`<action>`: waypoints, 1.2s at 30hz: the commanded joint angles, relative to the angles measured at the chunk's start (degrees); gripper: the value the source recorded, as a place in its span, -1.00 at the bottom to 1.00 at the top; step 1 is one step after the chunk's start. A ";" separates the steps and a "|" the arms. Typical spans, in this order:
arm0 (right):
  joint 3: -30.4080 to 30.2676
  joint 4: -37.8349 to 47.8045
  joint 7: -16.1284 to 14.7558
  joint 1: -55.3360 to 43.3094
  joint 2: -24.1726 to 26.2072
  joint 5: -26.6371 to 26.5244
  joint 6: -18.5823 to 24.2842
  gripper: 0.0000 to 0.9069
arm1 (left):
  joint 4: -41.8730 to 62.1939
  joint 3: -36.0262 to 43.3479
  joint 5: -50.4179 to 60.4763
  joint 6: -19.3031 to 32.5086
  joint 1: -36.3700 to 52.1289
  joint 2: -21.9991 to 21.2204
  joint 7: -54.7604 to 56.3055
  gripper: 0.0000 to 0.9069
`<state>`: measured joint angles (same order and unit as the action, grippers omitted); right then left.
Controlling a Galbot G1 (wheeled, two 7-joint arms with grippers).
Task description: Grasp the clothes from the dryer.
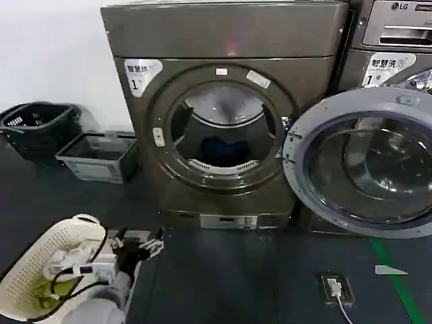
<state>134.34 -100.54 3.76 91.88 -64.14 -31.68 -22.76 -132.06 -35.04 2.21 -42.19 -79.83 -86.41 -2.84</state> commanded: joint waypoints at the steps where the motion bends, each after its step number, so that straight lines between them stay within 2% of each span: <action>1: 0.06 -0.30 0.59 -0.08 0.02 -0.01 -0.09 1.00 | 0.11 0.06 0.05 -2.81 -0.05 0.00 -0.04 1.00; 5: -1.37 0.69 0.99 0.06 -0.33 0.12 5.92 1.00 | 0.07 0.05 0.01 -2.81 -0.18 0.12 -0.08 1.00; 6: -1.47 0.88 1.22 0.03 -0.36 0.13 6.27 1.00 | 0.05 0.04 0.03 -2.81 -0.21 0.13 -0.08 1.00; 19: -1.73 1.29 2.73 0.20 -0.43 -0.09 6.17 1.00 | 0.07 0.26 -0.12 -2.81 -0.31 0.29 -0.03 1.00; 36: -2.40 1.14 3.27 -0.26 -0.40 -0.10 6.15 1.00 | 0.89 0.68 -0.47 -2.81 0.09 0.20 0.19 1.00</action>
<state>131.88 -99.31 6.87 91.53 -64.50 -31.74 -16.87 -131.20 -34.35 1.76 -42.19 -79.73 -86.22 -2.64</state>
